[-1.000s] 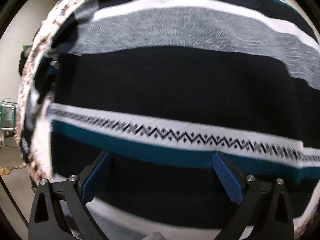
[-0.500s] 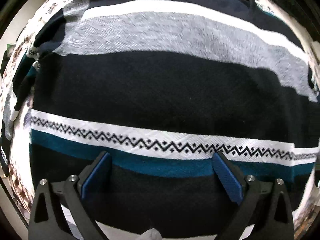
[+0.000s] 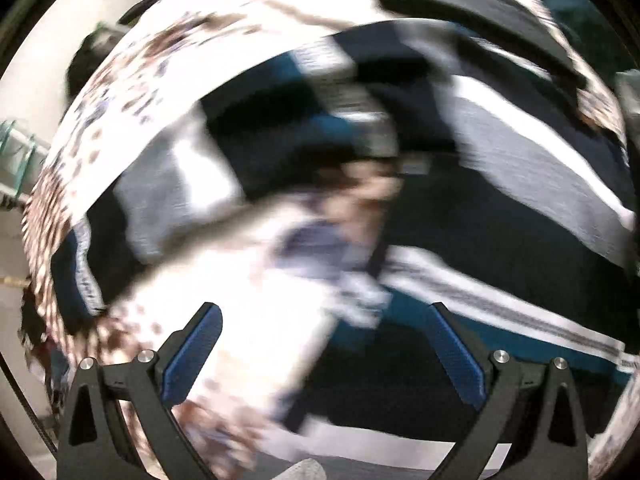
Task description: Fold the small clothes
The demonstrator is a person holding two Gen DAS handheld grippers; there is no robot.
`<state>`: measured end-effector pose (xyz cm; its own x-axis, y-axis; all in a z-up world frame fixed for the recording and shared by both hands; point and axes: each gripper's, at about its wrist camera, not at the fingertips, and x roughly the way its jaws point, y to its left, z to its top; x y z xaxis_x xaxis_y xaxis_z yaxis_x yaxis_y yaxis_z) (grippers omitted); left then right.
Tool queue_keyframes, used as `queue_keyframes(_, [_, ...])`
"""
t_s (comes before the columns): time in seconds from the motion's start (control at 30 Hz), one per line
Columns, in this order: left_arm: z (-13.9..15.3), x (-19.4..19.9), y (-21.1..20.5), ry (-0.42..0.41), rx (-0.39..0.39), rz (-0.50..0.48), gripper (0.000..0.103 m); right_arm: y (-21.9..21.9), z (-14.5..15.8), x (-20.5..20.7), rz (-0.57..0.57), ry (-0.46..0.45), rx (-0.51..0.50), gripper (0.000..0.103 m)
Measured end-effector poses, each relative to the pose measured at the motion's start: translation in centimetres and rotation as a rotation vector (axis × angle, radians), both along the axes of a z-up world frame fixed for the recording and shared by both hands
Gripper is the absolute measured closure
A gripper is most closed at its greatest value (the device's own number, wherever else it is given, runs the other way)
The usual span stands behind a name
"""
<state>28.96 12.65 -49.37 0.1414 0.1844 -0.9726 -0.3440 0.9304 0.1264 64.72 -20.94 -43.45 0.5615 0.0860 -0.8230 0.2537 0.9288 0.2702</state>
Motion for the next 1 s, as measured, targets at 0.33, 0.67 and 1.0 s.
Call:
queue_keyframes(0.33, [-3.1, 0.4, 7.5, 0.011, -0.032, 0.160, 0.000, 21.9, -11.2, 3.6, 0.308, 0.137, -0.206, 0.096])
queue_keyframes(0.67, [-2.0, -1.0, 14.0, -0.001, -0.091, 0.282, 0.000, 25.3, -11.2, 3.1, 0.396, 0.161, -0.246, 0.092])
queue_keyframes(1.0, [-3.9, -8.6, 27.2, -0.033, -0.284, 0.696, 0.000, 13.1, -5.9, -4.1, 0.260, 0.246, 0.047, 0.028])
